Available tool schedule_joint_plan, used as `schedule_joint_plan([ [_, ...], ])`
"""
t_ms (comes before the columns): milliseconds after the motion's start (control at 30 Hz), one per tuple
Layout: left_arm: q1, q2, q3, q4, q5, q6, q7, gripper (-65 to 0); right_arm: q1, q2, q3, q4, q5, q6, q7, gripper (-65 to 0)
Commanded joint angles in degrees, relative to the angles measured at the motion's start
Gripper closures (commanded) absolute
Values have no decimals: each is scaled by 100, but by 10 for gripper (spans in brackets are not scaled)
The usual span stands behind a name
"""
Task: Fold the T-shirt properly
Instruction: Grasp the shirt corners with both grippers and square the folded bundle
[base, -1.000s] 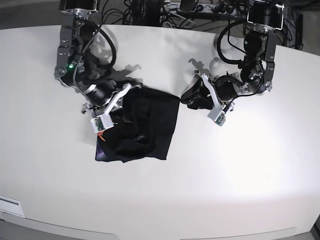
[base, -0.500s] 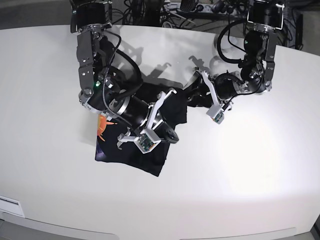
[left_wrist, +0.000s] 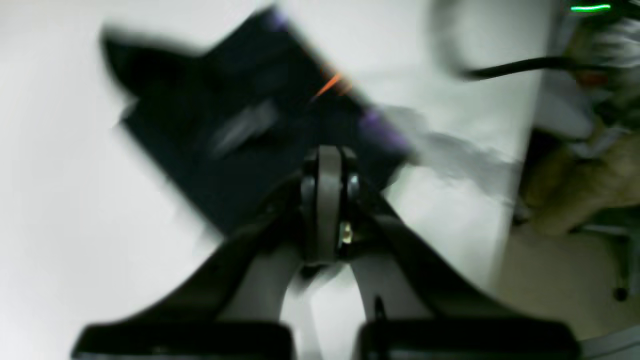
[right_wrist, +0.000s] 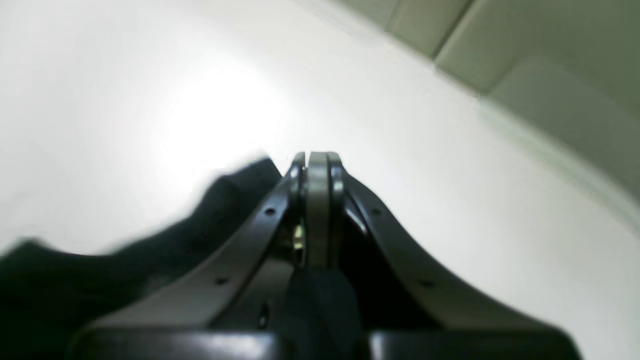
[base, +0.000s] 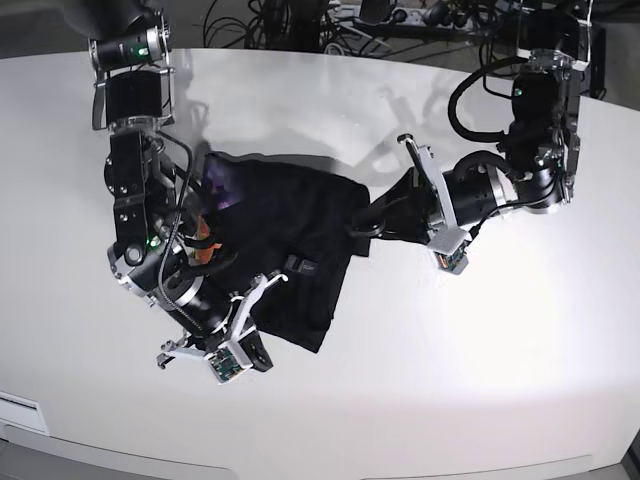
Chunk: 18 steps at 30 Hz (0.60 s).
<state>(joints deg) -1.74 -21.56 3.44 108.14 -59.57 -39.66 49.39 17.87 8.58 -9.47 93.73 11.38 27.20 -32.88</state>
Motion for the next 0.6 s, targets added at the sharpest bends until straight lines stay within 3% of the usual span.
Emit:
schedule_joint_plan([
  [0,-122,-9,52,129,-72,-34,-101,0,251,68,20,-201,35,4,186,0],
  [100,-337,55,562,136,356,-34,-92,0,599,278,20,-1088,35,155,431,0],
  [233,-544,59,1572,-4,2164,-34,-525,0,927,551,20,-1851,44,402,483,0],
  [333,-616,31,2146,-348,3027,-34,-968,0,960,721,20,-2026,57,505,479,0],
  [467,-820,33,2601,-986,3713,-34,-1246,0,870,981,20,-2085,345,673,227,0],
  [567,-1019,28,2710,-1307,3941,-34,-1261,0,645,1235,20,-2083,802,1060,223,0],
])
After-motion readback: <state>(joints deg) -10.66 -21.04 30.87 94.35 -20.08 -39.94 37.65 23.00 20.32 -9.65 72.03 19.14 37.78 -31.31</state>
